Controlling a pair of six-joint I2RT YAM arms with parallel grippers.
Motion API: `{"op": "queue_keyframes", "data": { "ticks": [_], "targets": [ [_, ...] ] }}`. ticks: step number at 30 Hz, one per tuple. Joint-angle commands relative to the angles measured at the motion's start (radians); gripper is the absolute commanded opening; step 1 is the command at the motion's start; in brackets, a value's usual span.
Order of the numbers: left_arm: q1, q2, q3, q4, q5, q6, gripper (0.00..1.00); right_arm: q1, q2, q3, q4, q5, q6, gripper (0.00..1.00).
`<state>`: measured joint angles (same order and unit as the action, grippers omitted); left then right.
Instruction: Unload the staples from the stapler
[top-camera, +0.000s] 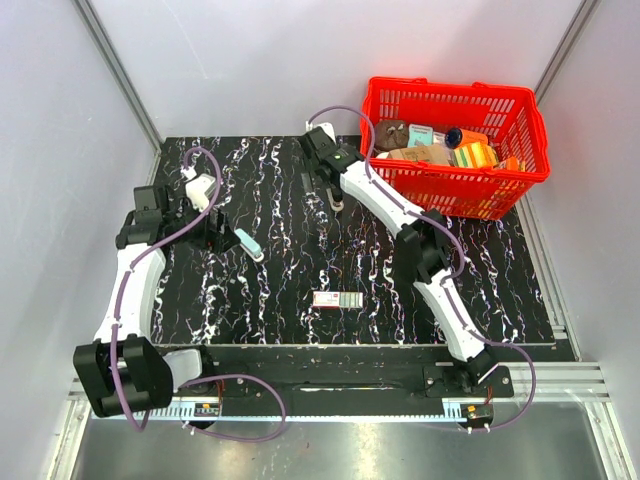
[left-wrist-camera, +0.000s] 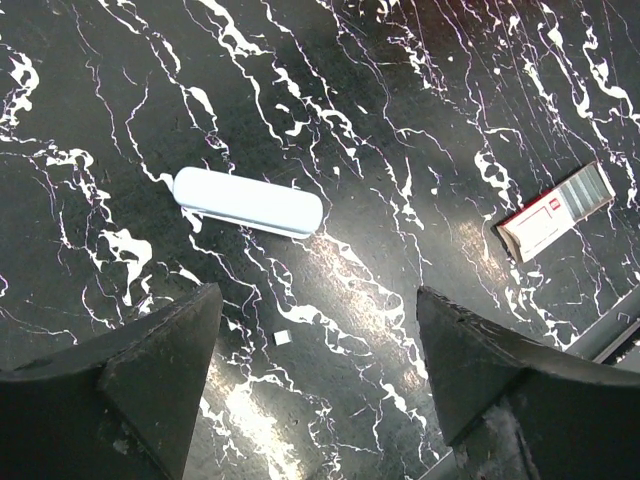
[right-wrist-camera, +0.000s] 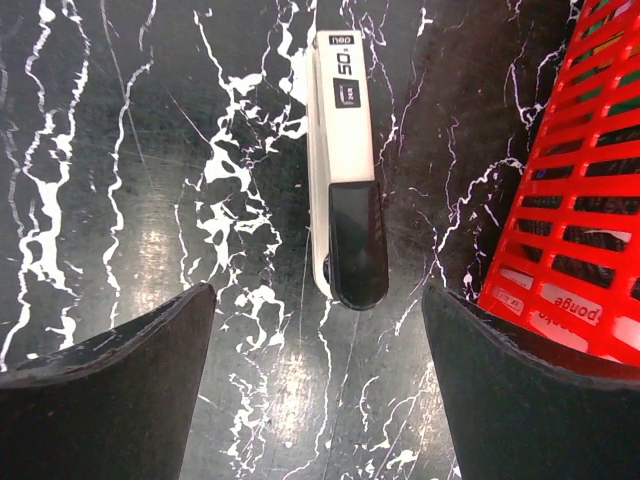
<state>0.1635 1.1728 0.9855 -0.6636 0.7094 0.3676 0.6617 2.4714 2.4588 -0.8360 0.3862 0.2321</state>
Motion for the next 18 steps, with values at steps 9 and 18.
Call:
{"op": "queue_keyframes", "data": {
  "ticks": [9,18],
  "targets": [
    [-0.051,-0.035,-0.008,0.041,-0.093,-0.001,0.84,0.013,0.092,0.0,0.077,0.108,-0.045,0.81],
    [-0.059,-0.028,0.002,0.002,-0.11,0.021,0.99,0.01,0.133,0.006,0.124,0.149,-0.066,0.73]
  ]
}}
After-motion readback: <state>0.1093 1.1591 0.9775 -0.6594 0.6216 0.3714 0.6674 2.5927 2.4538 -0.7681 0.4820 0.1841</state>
